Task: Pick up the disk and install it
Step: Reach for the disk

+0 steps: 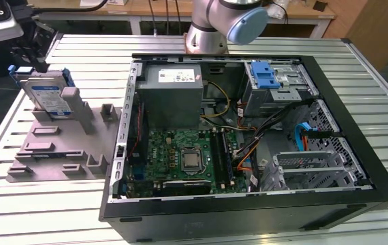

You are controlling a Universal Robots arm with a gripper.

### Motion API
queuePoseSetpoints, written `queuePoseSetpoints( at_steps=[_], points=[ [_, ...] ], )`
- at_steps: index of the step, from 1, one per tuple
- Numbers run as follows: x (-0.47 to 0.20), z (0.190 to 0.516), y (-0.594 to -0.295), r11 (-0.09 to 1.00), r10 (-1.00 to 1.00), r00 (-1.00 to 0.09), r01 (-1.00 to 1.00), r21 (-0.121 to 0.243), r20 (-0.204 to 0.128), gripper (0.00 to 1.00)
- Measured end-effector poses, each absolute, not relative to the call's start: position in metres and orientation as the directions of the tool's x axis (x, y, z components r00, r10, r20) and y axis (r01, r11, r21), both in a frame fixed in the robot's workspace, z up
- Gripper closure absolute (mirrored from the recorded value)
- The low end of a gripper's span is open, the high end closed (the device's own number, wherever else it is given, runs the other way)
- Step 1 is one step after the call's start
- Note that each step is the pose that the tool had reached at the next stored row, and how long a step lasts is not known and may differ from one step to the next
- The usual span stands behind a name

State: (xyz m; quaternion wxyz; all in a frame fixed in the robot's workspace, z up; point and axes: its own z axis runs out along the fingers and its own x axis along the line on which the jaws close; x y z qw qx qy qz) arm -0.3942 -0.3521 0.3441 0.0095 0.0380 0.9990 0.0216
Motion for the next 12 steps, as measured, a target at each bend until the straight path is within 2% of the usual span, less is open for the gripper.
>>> queuePoseSetpoints(
  at_steps=[12],
  points=[
    [-0.435, 0.344, -0.338, 0.996, 0.076, -0.997, 0.075, 0.044, -0.017, 0.89]
  ],
)
